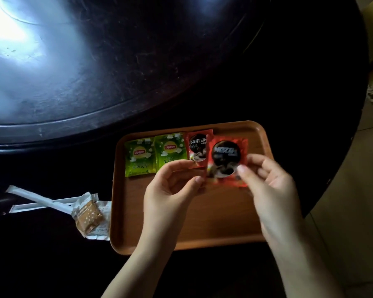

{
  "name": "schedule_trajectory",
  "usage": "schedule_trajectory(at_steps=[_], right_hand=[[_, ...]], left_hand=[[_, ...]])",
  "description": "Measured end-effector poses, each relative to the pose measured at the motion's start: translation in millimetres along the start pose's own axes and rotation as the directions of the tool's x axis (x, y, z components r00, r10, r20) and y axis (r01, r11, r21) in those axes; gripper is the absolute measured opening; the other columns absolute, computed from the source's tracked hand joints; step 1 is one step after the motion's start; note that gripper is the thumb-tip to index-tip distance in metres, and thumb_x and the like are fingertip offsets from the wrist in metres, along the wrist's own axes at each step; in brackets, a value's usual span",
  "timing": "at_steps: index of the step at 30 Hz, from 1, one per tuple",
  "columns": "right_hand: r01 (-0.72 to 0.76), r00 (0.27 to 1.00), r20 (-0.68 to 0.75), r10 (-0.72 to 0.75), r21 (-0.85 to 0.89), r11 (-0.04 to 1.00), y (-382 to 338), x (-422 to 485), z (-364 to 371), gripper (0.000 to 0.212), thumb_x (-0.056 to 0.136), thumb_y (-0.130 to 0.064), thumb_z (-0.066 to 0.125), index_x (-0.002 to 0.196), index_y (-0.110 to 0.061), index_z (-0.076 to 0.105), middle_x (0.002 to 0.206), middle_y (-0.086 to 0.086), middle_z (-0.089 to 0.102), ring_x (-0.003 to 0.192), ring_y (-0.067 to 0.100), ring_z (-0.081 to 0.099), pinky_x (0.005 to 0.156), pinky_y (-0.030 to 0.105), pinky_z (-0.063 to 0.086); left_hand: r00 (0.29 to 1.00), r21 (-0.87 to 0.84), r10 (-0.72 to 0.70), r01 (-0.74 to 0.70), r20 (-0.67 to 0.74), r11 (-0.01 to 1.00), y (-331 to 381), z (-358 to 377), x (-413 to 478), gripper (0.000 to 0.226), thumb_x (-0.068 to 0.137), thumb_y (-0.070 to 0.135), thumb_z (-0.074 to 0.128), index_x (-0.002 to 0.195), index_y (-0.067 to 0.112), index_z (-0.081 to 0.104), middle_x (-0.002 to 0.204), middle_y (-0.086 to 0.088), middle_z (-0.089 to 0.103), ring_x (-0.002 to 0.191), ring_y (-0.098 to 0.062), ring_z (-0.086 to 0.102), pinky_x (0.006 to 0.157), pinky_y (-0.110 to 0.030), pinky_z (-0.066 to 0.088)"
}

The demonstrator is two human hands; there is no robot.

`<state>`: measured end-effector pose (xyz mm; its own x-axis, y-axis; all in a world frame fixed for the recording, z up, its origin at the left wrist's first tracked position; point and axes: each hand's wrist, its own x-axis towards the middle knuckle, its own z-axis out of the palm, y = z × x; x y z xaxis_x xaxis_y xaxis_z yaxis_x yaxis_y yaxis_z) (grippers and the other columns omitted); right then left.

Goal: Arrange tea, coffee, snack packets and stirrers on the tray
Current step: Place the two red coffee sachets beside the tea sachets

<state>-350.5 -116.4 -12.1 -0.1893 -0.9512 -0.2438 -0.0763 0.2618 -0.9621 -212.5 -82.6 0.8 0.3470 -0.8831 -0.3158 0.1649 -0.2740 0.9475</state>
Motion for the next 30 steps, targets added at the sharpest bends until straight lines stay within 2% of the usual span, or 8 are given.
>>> schedule_trajectory(at_steps=[2,5,9,11,14,20,24,30], right_hand=[[0.051,0.997,-0.056,-0.057,-0.090,0.995,-1.6,17.3,-7.0,0.028,0.085,-0.006,0.058,0.076,-0.033,0.057,0.081,-0.009,0.066,0.079,0.010,0.066,0.063,0.020,0.054],[0.099,0.992,-0.048,-0.115,-0.266,0.959,-1.2,39.5,-14.4,0.018,0.087,-0.009,0.057,0.095,-0.024,0.061,0.090,0.002,0.066,0.085,0.016,0.063,0.064,0.024,0.052],[0.145,0.988,0.009,-0.154,-0.404,0.903,2.5,55.3,-9.0,0.024,0.087,-0.011,0.057,0.110,-0.009,0.062,0.089,0.002,0.063,0.083,0.017,0.062,0.062,0.026,0.052],[0.168,0.985,0.029,-0.172,-0.437,0.884,4.9,58.6,-3.0,0.024,0.087,-0.011,0.057,0.110,-0.007,0.062,0.089,0.003,0.064,0.085,0.017,0.063,0.068,0.031,0.054],[0.201,0.975,0.021,-0.219,-0.488,0.849,10.1,60.2,5.4,0.022,0.087,-0.012,0.057,0.107,-0.006,0.063,0.092,0.009,0.068,0.086,0.017,0.063,0.069,0.031,0.055],[0.220,0.949,-0.043,-0.312,-0.618,0.755,15.1,59.7,9.0,0.019,0.088,-0.012,0.056,0.104,-0.004,0.063,0.097,0.016,0.070,0.087,0.024,0.066,0.055,0.010,0.039],[0.221,0.928,-0.059,-0.367,-0.706,0.673,18.4,60.5,9.8,0.018,0.088,-0.013,0.056,0.101,-0.003,0.063,0.102,0.018,0.066,0.087,0.027,0.063,0.064,0.023,0.044],[0.198,0.912,-0.078,-0.403,-0.776,0.599,22.0,60.6,13.1,0.021,0.089,-0.015,0.054,0.105,-0.002,0.061,0.106,0.020,0.063,0.094,0.031,0.060,0.070,0.029,0.045]], left_hand=[[0.988,0.209,0.134,-0.116,-0.071,0.971,-3.6,-14.6,3.7,0.027,0.073,0.000,0.069,0.090,0.021,0.065,0.079,-0.003,0.074,0.075,-0.013,0.070,0.068,-0.022,0.055],[0.920,0.521,0.350,-0.215,-0.175,0.826,-6.9,-48.8,11.2,0.028,0.075,0.008,0.070,0.092,0.030,0.062,0.089,0.007,0.069,0.079,-0.004,0.067,0.072,-0.015,0.051],[0.879,0.757,0.391,-0.056,-0.272,0.652,-6.9,-82.1,18.1,0.032,0.075,0.010,0.068,0.106,0.016,0.061,0.107,-0.008,0.064,0.091,-0.024,0.062,0.083,-0.034,0.048],[0.892,0.796,0.369,-0.019,-0.259,0.605,-7.4,-87.5,20.8,0.039,0.074,0.006,0.068,0.111,0.013,0.059,0.110,-0.012,0.061,0.096,-0.026,0.058,0.085,-0.031,0.041],[0.911,0.805,0.342,-0.016,-0.233,0.593,-11.3,-90.1,24.0,0.044,0.073,0.001,0.067,0.115,0.011,0.057,0.112,-0.015,0.060,0.088,-0.021,0.057,0.082,-0.029,0.040],[0.906,0.798,0.343,-0.009,-0.249,0.603,-15.8,-93.5,27.9,0.044,0.072,-0.007,0.060,0.113,0.009,0.059,0.109,-0.014,0.062,0.087,-0.019,0.058,0.083,-0.027,0.040],[0.904,0.819,0.356,-0.012,-0.236,0.574,-18.1,-95.5,28.6,0.044,0.072,-0.009,0.058,0.113,0.006,0.061,0.108,-0.016,0.064,0.092,-0.025,0.061,0.084,-0.025,0.039],[0.900,0.830,0.377,-0.031,-0.219,0.556,-21.7,-99.5,30.5,0.045,0.071,-0.010,0.058,0.113,0.006,0.062,0.109,-0.016,0.065,0.099,-0.030,0.061,0.089,-0.032,0.043]])
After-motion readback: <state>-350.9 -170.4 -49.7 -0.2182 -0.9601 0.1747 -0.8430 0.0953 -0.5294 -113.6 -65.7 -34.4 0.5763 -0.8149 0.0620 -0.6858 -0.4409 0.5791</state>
